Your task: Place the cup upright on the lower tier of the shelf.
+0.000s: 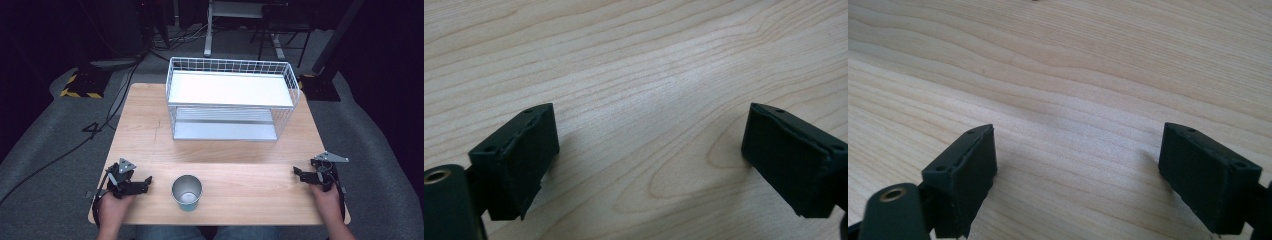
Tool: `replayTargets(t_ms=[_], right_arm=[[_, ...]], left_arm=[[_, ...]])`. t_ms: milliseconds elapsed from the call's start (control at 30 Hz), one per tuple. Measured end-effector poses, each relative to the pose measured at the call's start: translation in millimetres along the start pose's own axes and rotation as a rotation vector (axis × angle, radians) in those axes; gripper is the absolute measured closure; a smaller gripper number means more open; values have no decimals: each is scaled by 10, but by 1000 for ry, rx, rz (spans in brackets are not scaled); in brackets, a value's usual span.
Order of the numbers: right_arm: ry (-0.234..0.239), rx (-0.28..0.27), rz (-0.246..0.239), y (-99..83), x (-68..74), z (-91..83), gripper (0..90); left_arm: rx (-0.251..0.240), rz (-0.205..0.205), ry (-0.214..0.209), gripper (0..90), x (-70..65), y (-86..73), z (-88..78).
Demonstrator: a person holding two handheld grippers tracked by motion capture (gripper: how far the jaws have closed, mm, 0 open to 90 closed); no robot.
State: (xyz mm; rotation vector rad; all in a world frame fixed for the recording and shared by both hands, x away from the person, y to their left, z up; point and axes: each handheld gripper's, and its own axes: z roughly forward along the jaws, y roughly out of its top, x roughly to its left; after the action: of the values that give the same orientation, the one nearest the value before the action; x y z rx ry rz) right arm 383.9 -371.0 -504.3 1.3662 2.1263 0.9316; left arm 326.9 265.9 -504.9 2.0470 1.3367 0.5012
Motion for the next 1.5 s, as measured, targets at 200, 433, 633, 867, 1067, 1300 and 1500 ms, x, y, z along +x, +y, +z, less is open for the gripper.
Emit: replayTargets(t_ms=[200, 433, 633, 867, 1067, 1300, 1500], right_arm=[[4, -2, -5, 6, 14, 7, 166], [3, 0, -3, 10, 22, 9, 166], [4, 0, -3, 10, 22, 9, 166], [16, -3, -10, 5, 24, 3, 174], [15, -3, -10, 4, 25, 3, 174], [15, -3, -11, 4, 25, 3, 174], [14, -3, -11, 4, 25, 3, 174]], left_arm=[[-3, -16, 15, 133, -16, -12, -13], [-37, -36, 6, 138, -52, -72, -119], [-82, -43, -8, 140, -144, -133, -306], [-169, -37, -30, 157, -342, -222, -591], [-219, -12, -50, 159, -469, -256, -704], [-310, 6, -94, 160, -621, -338, -885], [-327, 1, -111, 160, -710, -382, -986]])
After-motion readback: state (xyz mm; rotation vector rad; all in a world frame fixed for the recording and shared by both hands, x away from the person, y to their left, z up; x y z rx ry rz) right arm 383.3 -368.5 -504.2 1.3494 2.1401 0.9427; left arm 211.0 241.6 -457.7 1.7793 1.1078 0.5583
